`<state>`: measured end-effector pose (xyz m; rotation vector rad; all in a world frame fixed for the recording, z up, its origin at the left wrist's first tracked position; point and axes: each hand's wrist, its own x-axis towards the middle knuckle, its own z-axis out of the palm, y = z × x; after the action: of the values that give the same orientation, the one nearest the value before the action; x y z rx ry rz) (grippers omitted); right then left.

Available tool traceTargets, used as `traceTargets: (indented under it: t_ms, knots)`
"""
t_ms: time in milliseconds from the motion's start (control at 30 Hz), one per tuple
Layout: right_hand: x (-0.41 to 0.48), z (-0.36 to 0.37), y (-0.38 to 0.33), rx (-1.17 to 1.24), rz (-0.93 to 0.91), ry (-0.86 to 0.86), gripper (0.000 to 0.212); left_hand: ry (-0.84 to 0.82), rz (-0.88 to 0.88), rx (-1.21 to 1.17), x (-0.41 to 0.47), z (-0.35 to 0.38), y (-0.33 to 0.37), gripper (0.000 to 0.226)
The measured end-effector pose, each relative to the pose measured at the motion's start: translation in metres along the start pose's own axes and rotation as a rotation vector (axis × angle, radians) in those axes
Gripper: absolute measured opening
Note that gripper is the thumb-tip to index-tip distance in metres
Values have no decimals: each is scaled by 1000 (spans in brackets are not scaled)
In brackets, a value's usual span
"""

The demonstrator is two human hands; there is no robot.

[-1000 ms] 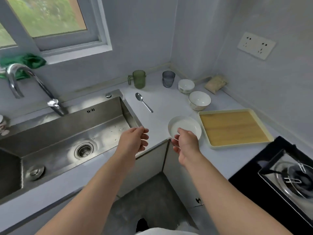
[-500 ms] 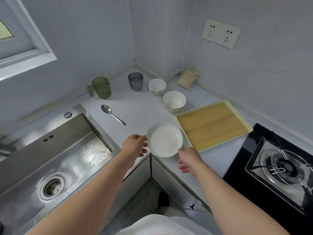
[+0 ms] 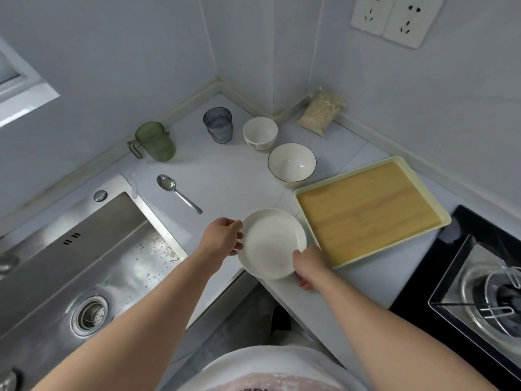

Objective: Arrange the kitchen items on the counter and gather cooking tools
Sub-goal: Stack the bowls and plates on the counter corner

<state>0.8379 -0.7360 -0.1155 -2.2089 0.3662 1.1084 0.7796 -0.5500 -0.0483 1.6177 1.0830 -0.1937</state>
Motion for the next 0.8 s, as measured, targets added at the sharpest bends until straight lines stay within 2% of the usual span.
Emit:
traceTargets:
  t_ms: [233, 467, 633, 733, 800]
  knots:
    - [15, -3, -7, 43, 28, -92, 31, -3, -12, -11, 12, 13, 18, 21]
    - [-11, -34, -32, 21, -169, -64, 31, 78, 75, -159, 39, -5, 58, 17]
    - [-44, -83, -40, 84, -265, 112, 23, 96, 62, -266, 71, -1, 86, 22]
    - [-57, -104, -29, 200, -247, 293, 22, -20, 29, -255, 88, 21, 103, 25]
    - [-65, -111, -24, 379, -208, 357, 20, -127, -24, -243, 98, 40, 111, 24]
